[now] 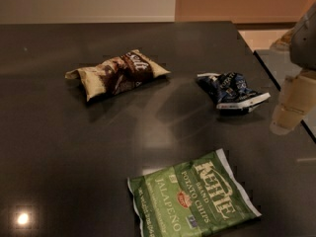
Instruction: Move blue chip bag near green jalapeno chip bag
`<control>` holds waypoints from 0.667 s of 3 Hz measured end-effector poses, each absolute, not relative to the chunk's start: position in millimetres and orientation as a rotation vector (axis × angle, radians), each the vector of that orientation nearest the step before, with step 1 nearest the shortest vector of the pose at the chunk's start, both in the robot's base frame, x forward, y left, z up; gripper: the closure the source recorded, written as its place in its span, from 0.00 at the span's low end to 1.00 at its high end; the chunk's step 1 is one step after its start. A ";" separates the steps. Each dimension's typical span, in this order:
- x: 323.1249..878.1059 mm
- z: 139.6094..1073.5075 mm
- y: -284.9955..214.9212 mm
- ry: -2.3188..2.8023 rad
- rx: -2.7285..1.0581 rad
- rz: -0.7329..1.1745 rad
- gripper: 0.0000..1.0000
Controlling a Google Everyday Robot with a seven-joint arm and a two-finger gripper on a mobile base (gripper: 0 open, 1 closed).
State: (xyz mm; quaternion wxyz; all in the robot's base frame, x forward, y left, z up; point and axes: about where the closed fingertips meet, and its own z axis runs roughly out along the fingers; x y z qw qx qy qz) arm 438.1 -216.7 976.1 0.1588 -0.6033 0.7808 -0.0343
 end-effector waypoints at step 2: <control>455.1 970.1 -216.0 2.268 -1.676 -0.098 0.00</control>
Offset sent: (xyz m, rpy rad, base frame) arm 0.0440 -0.0006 -0.0219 0.0171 0.0314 -0.1128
